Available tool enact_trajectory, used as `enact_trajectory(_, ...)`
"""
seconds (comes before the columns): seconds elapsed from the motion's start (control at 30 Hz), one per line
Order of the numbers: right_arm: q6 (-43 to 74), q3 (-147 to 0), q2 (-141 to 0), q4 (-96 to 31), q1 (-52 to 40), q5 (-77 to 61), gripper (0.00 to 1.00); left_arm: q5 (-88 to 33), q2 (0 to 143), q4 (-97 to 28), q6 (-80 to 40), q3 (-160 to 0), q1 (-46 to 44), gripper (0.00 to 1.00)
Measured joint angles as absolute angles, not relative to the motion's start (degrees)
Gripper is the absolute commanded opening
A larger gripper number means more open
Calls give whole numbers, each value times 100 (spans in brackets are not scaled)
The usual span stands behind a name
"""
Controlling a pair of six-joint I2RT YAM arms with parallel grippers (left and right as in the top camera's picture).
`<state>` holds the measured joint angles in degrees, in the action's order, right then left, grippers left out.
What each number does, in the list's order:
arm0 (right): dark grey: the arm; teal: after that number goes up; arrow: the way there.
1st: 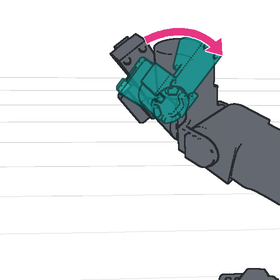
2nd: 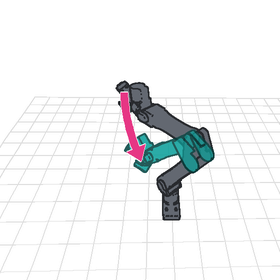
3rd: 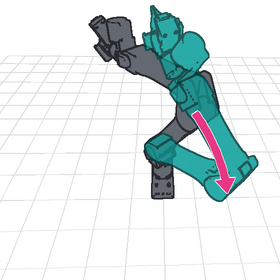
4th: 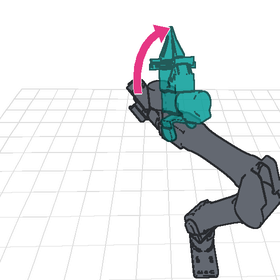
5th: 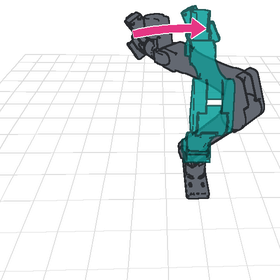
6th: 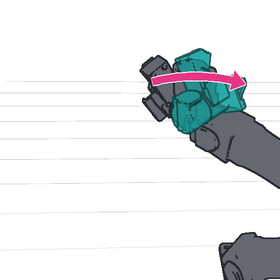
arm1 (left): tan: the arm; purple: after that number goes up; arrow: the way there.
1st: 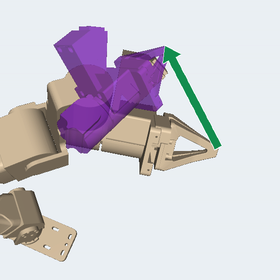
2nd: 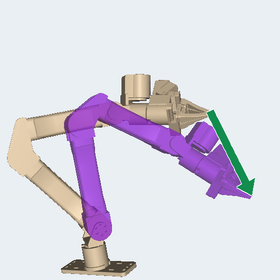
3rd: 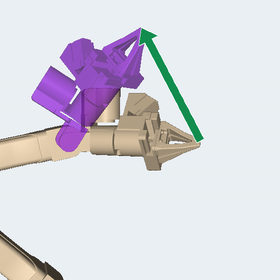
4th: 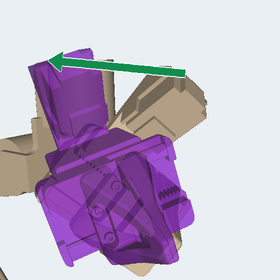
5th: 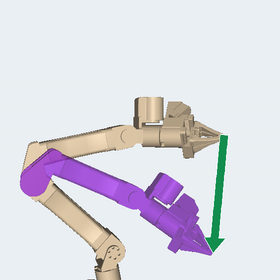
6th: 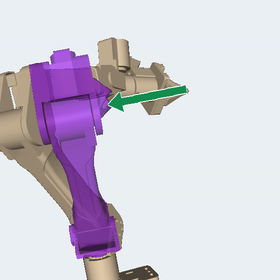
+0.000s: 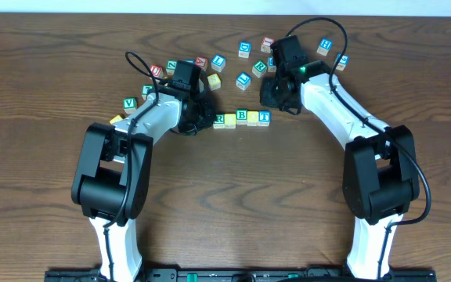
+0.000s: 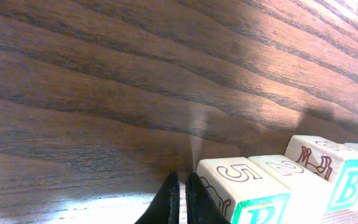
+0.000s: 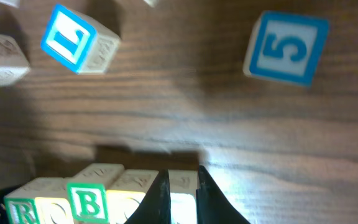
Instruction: Spell out ROBOT
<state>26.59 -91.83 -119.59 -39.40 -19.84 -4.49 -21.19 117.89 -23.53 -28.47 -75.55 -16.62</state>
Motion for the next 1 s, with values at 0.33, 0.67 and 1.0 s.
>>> enact_trajectory(0.33, 2510, -9378, -12009, -3262, -2060, -766, 14, -2117, 11789, -2327, -2847, -7555, -1662, 7)
enact_trajectory(0.67, 2222, -10206, -12870, -3483, -2324, -1194, 13, -2115, 11795, -2311, -2847, -7555, -1662, 7)
enact_trajectory(1.0, 2115, -10206, -13310, -3546, -2536, -1269, 8, -2117, 11797, -2307, -2847, -7555, -1662, 7)
